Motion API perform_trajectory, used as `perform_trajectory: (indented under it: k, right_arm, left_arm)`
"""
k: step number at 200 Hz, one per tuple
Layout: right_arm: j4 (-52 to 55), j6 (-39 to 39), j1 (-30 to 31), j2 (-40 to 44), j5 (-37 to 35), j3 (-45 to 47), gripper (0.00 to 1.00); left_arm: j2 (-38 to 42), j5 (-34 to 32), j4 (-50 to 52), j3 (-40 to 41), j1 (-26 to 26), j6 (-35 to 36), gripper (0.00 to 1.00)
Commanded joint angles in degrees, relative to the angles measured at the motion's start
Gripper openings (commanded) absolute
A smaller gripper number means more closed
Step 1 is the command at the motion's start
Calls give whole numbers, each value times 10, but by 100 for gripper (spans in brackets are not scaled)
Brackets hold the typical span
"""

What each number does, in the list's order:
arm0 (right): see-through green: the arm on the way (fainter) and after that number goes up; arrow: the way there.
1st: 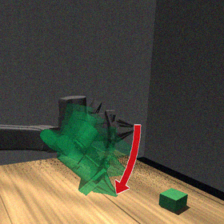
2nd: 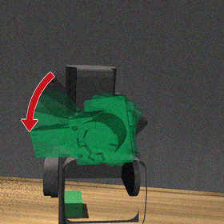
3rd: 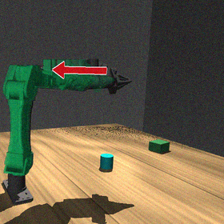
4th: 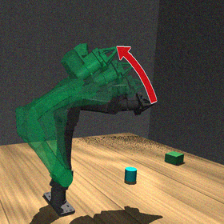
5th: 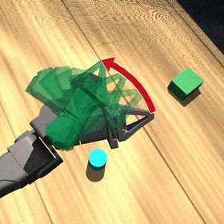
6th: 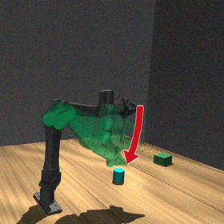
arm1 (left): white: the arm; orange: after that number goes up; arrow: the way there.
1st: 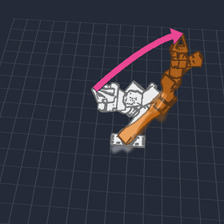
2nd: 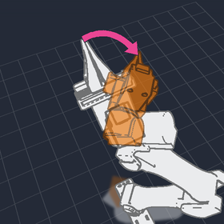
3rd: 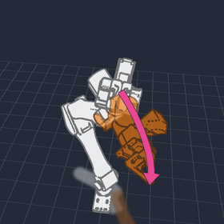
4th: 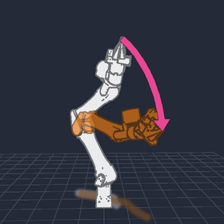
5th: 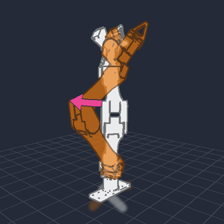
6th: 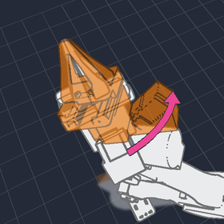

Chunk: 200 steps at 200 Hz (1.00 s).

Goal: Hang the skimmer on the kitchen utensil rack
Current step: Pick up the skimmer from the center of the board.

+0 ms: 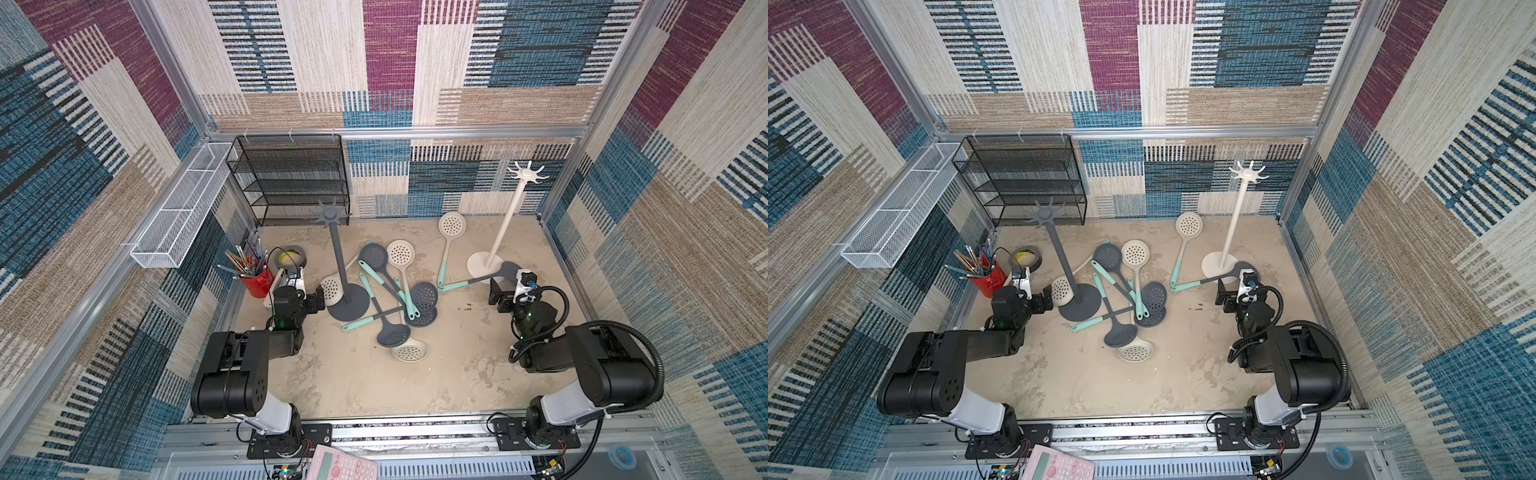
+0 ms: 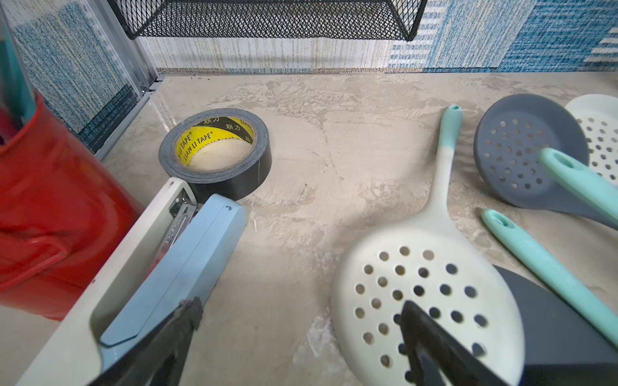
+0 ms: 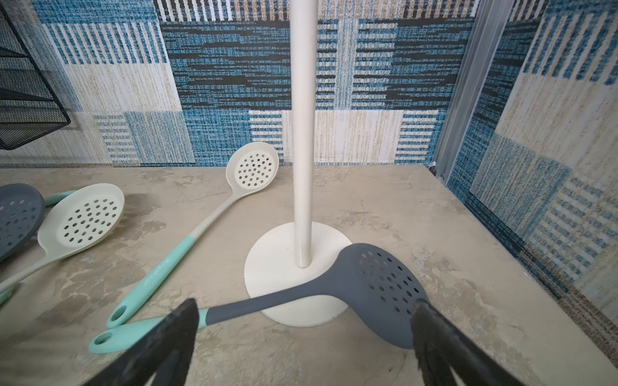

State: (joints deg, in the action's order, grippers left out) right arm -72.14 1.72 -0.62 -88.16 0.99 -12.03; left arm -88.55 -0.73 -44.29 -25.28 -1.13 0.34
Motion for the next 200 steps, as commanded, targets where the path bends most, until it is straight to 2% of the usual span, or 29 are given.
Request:
perform_trajectory:
  k: [1,21,97,149,200]
  right_arm:
    - [-17,-9,0,3,-12,0,99]
    - [-12,-14,0,9,-21,1,99]
    - [16,-25,0,41,-54,0,99]
    - [73,-43,1,73,-100,-15,99]
    - [171,-74,3,116,-138,-40,99]
  left_arm:
    - [13,-8,10,-7,-1,0,95]
    - [36,0,23,-4,-1,2,94]
    - [80,-40,86,-18,7,-9,93]
    - [122,-88,208,-61,34,-19,93]
    - [154,-108,370,-132,51,-92,92]
